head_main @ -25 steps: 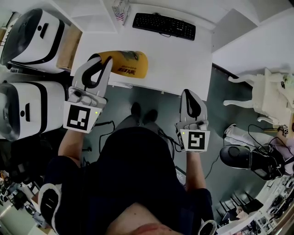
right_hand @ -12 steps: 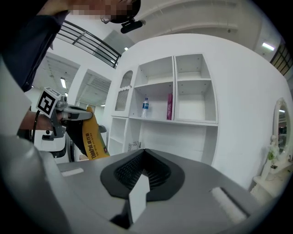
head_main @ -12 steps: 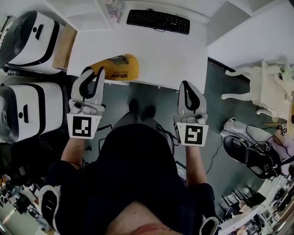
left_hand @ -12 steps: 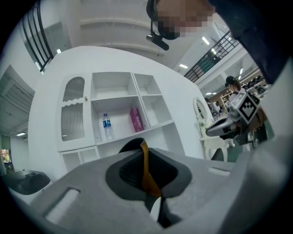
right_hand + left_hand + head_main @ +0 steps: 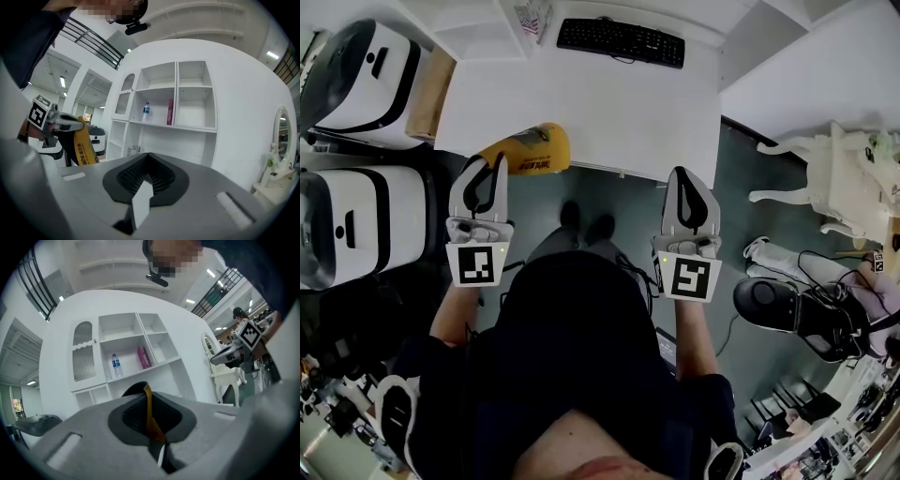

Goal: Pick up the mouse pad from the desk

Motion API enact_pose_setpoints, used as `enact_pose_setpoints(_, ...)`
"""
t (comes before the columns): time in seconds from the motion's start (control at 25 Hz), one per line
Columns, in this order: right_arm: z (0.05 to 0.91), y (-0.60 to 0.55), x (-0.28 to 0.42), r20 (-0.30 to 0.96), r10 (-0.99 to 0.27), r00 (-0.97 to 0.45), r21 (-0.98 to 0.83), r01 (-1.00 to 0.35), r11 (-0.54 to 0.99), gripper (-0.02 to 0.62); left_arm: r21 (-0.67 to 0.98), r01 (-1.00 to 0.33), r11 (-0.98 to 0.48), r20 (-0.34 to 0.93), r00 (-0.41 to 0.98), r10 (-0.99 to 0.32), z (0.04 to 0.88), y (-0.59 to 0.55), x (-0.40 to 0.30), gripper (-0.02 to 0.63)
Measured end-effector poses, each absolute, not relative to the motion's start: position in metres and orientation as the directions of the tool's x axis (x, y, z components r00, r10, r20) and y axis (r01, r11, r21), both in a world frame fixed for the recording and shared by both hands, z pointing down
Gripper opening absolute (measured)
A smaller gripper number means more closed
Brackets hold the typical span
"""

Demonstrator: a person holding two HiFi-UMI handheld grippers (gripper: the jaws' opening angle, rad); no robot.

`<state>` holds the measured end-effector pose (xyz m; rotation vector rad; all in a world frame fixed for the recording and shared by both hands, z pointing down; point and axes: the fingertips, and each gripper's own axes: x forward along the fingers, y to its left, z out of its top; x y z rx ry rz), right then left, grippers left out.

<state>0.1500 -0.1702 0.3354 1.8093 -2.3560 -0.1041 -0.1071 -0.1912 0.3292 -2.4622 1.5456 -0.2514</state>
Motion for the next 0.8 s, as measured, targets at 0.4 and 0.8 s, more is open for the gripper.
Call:
enact_pose_setpoints(0.4,0.352,-0.158,0.152,0.113,-0.964,-0.241,0.172,-0.951,0.258,0.000,-0.290,-0.874,-0.390,0.037,0.397,-0.917,0.353,-0.181,-0.113,0.014)
enact_pose_setpoints(0.8,0.360,-0.156,0.155,0.120,-0.970,-0.213,0.155,-0.961,0.230,-0.002,-0.286,-0.878,-0.383,0.036,0.390,-0.920,0.359,-0.186,-0.120,0.014)
